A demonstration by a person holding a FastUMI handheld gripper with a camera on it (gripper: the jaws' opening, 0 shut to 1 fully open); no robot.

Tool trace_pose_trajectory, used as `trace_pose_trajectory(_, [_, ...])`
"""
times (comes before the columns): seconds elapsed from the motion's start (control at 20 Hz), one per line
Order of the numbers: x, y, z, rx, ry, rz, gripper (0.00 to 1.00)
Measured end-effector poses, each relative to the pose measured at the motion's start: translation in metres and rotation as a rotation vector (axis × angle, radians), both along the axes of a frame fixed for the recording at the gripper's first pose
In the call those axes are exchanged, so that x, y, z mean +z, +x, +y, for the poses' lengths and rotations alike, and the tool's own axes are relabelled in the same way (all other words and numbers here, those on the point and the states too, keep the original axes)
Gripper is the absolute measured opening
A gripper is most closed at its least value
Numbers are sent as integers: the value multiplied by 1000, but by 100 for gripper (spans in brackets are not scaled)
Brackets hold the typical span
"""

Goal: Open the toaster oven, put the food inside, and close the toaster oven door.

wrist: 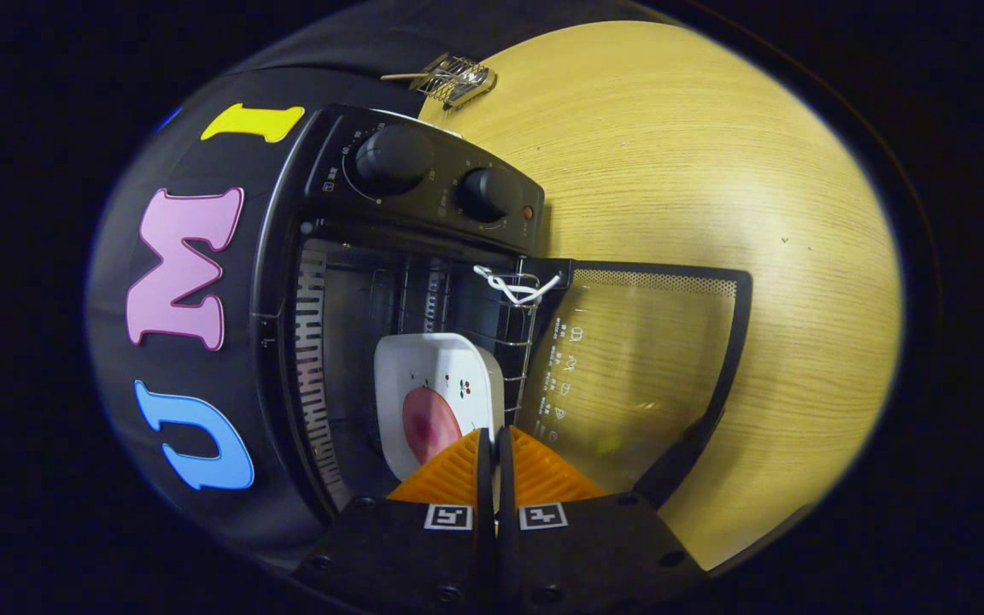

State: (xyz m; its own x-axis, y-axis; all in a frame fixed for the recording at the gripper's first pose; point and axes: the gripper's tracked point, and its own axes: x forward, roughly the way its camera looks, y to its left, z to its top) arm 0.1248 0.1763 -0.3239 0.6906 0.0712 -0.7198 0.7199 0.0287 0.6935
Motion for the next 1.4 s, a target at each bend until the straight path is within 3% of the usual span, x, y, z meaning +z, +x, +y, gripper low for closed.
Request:
trace_pose_trajectory(0.45, [-1,26,8,-87,34,-32,6])
trace_pose_trajectory(0.65, [5,35,23,-87,140,-83,12])
trace_pose_trajectory(0.85, [14,34,18,-66,142,-116,37])
trace_pose_trajectory(0.95, [25,35,19,-50,164,-155,58])
trace_pose_trajectory(1.0, [27,32,18,-40,164,-161,81])
trace_pose_trajectory(1.1, [29,24,17,-13,160,-152,96])
trace_pose_trajectory(1.25, [35,6,18,51,151,-158,97])
trace_pose_trajectory(1.4, [46,-18,23,199,108,-180,97])
